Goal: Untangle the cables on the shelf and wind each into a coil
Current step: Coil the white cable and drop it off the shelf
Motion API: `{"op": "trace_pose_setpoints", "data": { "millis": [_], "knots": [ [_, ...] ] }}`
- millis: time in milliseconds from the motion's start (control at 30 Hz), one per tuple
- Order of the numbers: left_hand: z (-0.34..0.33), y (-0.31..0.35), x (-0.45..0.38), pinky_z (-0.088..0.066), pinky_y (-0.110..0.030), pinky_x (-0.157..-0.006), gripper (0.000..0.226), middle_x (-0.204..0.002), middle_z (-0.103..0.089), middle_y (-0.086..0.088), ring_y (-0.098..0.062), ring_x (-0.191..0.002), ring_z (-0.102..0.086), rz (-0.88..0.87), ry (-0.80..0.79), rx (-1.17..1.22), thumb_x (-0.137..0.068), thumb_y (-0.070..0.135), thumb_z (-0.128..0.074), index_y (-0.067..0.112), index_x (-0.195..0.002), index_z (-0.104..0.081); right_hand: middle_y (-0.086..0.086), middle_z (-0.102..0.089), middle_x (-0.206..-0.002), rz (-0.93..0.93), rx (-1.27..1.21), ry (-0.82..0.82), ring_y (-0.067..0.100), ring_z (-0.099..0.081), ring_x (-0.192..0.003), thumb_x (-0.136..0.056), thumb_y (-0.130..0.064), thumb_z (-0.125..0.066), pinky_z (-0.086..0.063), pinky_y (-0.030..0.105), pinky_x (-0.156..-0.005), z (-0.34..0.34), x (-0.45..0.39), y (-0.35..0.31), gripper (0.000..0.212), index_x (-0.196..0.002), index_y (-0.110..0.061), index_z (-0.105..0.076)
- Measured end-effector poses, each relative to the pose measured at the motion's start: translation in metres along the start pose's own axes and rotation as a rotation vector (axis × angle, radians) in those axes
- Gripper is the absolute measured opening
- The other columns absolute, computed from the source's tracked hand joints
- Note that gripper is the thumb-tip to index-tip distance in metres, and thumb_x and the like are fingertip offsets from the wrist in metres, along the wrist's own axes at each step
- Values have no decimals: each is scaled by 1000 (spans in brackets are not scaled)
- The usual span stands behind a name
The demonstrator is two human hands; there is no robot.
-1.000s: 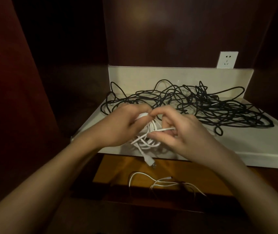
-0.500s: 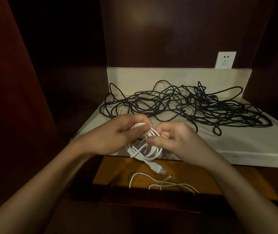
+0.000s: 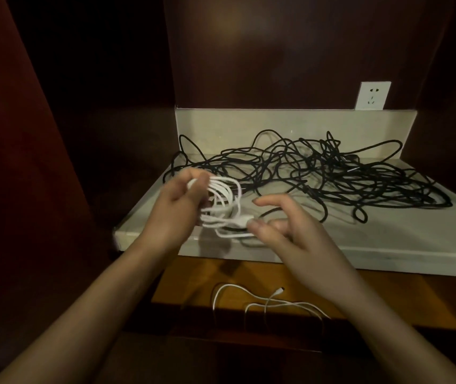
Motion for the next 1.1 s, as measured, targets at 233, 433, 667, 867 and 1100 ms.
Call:
{"op": "trace_pose_setpoints", "data": {
  "millis": [233, 433, 667, 867, 1100],
  "knots": [
    [-18, 8, 0, -51, -22, -57, 17, -73, -66, -4, -12, -61, -61, 172, -168, 515, -97, 23, -52, 12, -98, -64, -3, -75, -98, -245, -150, -353, 14, -71, -90, -97, -31, -60, -50, 38, -98, -20, 6, 21, 47, -141, -31, -43],
    [-21, 19, 1, -38, -21, -50, 17, -73, -48, -15, -16, -59, -44, 86, -418, 347, -97, 27, -58, 18, -110, -65, -3, -64, -74, -276, -707, -235, 6, -50, -52, -81, -5, -63, -50, 23, -51, -37, -22, 5, 31, -109, -19, -60],
    [10, 28, -6, -39, -14, -55, 24, -65, -49, 13, 0, -57, -46, -19, -591, -212, -97, 19, -57, 12, -118, -66, -2, -39, -55, -156, -470, -230, 7, -24, -42, -92, -25, -53, -18, 18, -37, 29, -44, -6, 24, -101, -13, -71],
    [3, 27, -6, -33, -16, -48, 39, -59, -41, 2, -7, -51, -33, 4, -518, -4, -95, 38, -47, 7, -91, -70, -7, -24, -52, -105, -575, -46, 7, -18, -42, -90, -28, -53, -9, 20, -39, 27, -47, -7, 23, -85, -15, -71],
    [2, 16, -9, -40, -14, -51, 42, -82, -51, -15, -12, -56, -43, 77, -521, 75, -96, 48, -52, 11, -94, -72, 3, -47, -66, -97, -171, 88, 18, -45, -58, -104, -20, -43, -41, 26, -52, 28, -43, 24, 29, -94, -16, -70]
  ]
}}
Point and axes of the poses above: each hand's wrist, its own x-axis away from the middle knuckle, its own z-axis out of the back of the hand, y = z × x, the point moved 3 cm from there along -x, towards the middle knuckle
